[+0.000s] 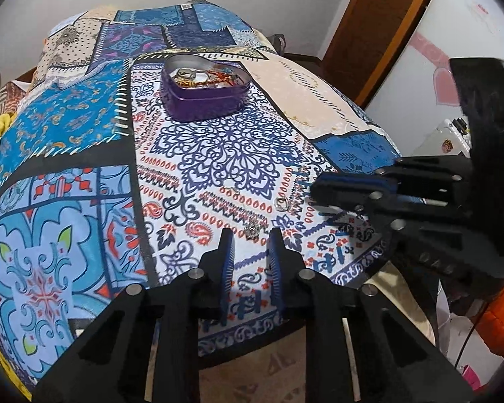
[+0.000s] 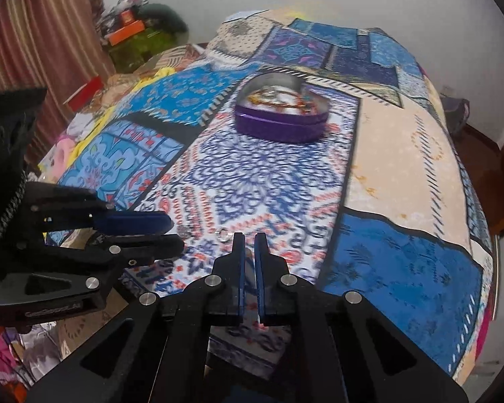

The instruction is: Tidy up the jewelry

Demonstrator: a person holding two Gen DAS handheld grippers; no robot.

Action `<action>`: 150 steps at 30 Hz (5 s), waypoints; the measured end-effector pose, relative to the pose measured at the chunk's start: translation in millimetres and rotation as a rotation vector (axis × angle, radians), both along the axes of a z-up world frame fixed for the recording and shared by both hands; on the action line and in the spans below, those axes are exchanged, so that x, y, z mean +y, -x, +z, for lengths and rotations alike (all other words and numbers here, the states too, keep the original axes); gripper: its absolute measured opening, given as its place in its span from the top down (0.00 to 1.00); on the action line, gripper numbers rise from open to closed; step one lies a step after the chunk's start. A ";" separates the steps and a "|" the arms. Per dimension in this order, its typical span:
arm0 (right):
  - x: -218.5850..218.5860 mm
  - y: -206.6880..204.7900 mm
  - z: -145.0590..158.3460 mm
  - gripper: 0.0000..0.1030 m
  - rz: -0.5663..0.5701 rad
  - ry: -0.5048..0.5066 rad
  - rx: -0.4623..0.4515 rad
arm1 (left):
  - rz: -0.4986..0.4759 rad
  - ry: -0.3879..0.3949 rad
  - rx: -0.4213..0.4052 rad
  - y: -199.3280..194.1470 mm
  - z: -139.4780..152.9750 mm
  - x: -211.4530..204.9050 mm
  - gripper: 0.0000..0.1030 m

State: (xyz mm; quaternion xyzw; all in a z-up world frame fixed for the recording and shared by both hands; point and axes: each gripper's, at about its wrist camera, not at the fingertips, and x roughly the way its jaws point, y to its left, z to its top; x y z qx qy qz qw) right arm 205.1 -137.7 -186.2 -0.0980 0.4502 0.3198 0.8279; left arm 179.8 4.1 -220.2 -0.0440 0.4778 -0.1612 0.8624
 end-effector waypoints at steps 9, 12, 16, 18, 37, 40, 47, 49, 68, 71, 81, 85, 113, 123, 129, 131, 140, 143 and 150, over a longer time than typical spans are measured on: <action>-6.6 1.1 6.5 0.95 0.006 -0.011 0.012 | 0.009 -0.033 -0.030 -4.2 -1.5 -4.4 0.92; 0.1 3.2 2.5 0.90 0.027 0.001 0.024 | 0.023 -0.041 -0.040 -2.3 -0.4 -1.2 0.92; 14.2 5.4 -2.8 0.77 0.063 0.032 0.025 | 0.049 -0.029 -0.046 2.3 2.8 9.8 0.92; 20.5 4.9 -5.4 0.76 0.079 0.051 0.028 | 0.062 -0.026 -0.054 5.1 5.1 17.1 0.92; 33.1 0.0 -4.5 0.91 0.067 0.069 -0.023 | 0.099 -0.021 -0.115 11.4 25.7 32.7 0.92; 25.0 -4.9 7.5 0.91 0.035 0.044 -0.044 | 0.098 -0.021 -0.145 7.4 36.5 32.1 0.92; 8.7 -17.3 37.5 0.91 -0.027 -0.008 -0.109 | 0.102 -0.031 -0.208 -9.2 59.3 31.1 0.92; 7.0 -20.8 43.6 0.91 -0.036 -0.017 -0.125 | 0.102 -0.032 -0.224 -14.9 65.2 30.8 0.92; 15.5 -67.4 67.0 0.90 -0.055 -0.100 -0.193 | 0.093 -0.013 -0.305 -79.9 89.9 29.0 0.92; 19.6 -74.4 62.7 0.90 -0.047 -0.097 -0.186 | 0.094 -0.007 -0.295 -91.2 84.8 29.1 0.92; 37.0 -106.9 37.5 0.90 -0.004 -0.085 -0.101 | 0.082 -0.019 -0.245 -126.9 61.8 26.8 0.92; 42.7 -115.4 28.2 0.90 0.011 -0.070 -0.078 | 0.091 -0.032 -0.227 -136.4 51.8 27.4 0.92; 42.6 -125.6 21.4 0.87 0.016 0.010 -0.037 | 0.138 -0.027 -0.182 -130.1 54.6 37.7 0.90; 17.9 -73.5 103.6 0.86 -0.028 -0.089 -0.217 | 0.181 -0.086 -0.360 -71.8 126.5 33.0 0.80; -12.6 -11.5 172.8 0.86 -0.088 -0.218 -0.405 | 0.217 -0.079 -0.529 -7.9 182.0 30.9 0.80; -22.7 14.1 193.9 0.86 -0.111 -0.264 -0.478 | 0.233 -0.075 -0.606 18.2 202.3 28.2 0.80; -44.3 104.5 234.7 0.81 -0.213 -0.373 -0.708 | 0.251 -0.029 -0.847 111.4 252.0 15.1 0.69; -40.1 119.1 232.8 0.43 -0.248 -0.355 -0.750 | 0.280 -0.024 -0.882 128.2 252.8 12.9 0.38; -37.3 131.8 228.2 0.06 -0.347 -0.357 -0.803 | 0.360 -0.038 -0.896 143.9 244.8 13.5 0.04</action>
